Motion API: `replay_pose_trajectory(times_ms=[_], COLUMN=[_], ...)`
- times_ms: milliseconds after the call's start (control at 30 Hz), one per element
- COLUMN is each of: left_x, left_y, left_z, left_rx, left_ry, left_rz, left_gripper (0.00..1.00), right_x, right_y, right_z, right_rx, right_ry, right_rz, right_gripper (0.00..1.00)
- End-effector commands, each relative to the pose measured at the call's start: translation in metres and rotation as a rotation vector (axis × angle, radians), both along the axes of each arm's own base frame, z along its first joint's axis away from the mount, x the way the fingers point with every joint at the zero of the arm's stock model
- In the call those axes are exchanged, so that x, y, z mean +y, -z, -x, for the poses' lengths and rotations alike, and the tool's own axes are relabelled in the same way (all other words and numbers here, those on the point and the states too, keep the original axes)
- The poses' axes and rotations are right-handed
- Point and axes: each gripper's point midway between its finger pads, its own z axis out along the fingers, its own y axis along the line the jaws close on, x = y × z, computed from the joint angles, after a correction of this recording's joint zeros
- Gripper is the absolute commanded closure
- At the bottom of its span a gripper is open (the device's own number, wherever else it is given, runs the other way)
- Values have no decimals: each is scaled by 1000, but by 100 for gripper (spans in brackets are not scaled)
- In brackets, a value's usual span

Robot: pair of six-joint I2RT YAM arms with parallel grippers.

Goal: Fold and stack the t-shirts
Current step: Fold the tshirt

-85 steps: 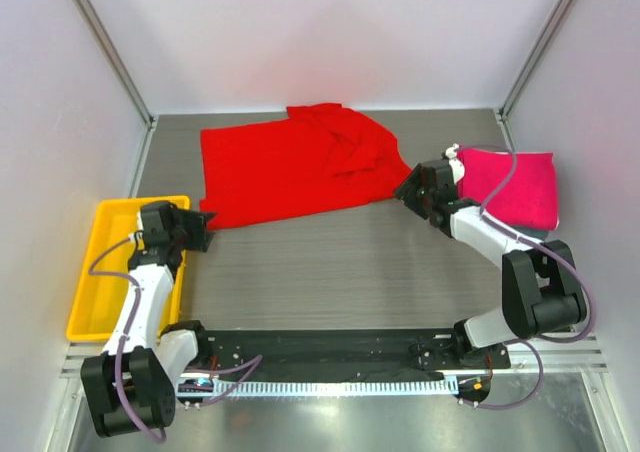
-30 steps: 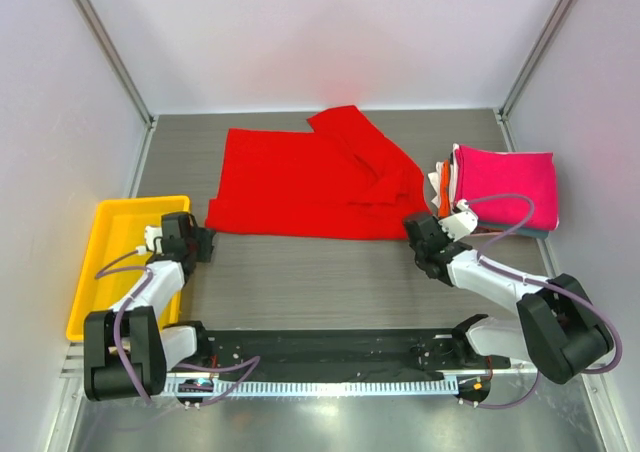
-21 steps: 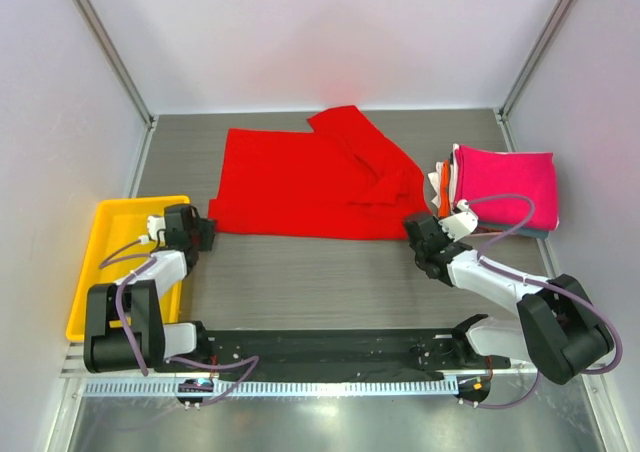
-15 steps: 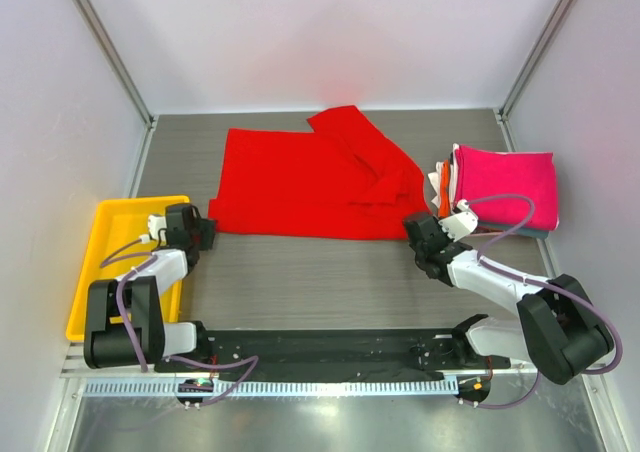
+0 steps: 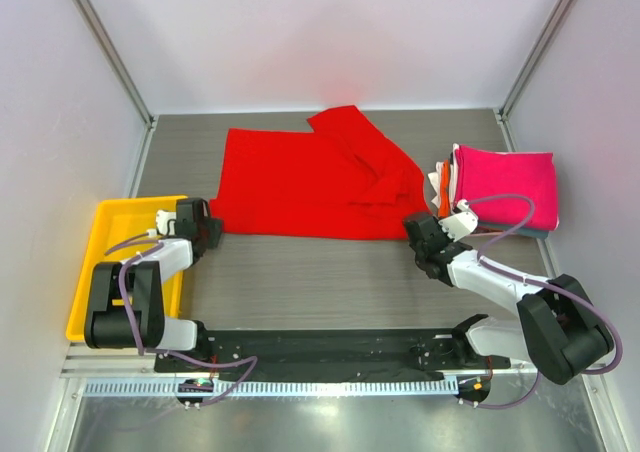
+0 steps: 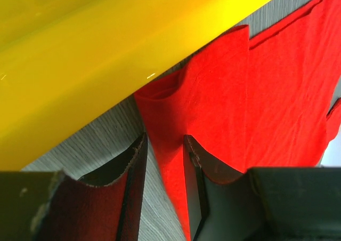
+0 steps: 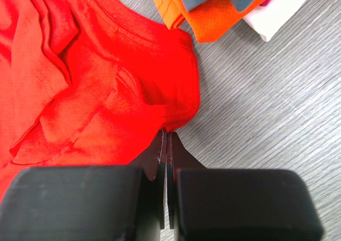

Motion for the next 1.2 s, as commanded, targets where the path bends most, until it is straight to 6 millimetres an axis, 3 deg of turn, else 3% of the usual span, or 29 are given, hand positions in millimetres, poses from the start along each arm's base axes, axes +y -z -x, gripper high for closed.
replay_pose_trajectory(times_ms=[0, 200, 300, 333, 533, 667, 833, 967, 1033, 1133, 1167], left_x=[9, 20, 23, 23, 26, 28, 28, 27, 28, 28, 28], left_y=[15, 21, 24, 27, 15, -19, -27, -28, -26, -24, -23], left_z=[14, 22, 17, 17, 23, 30, 58, 68, 69, 69, 70], left_rx=[93, 133, 148, 162, 157, 114, 129, 113, 125, 148, 156], left_ry=[-26, -62, -67, -61, -55, -16, 6, 8, 7, 17, 16], left_rz=[-46, -97, -113, -117, -143, -183, -200, -198, -203, -207, -211], left_gripper=[66, 71, 87, 100, 100, 100, 100, 100, 100, 100, 100], right_x=[0, 2, 1, 2, 1, -2, -4, -8, -6, 6, 20], right_y=[-22, -22, -22, -24, -29, -33, -31, -17, -17, -31, -55], right_z=[-14, -13, -11, -12, -8, 2, 23, 33, 31, 8, -13], right_rx=[-81, -79, -76, -84, -80, -17, 97, 131, 132, 99, 49], right_ry=[34, 29, 29, 29, 29, 13, -6, 8, 9, -8, -23], right_rz=[-16, -20, -21, -30, -36, -2, 53, 52, 51, 49, 22], right_gripper=[99, 99, 99, 99, 99, 99, 99, 99, 99, 99, 99])
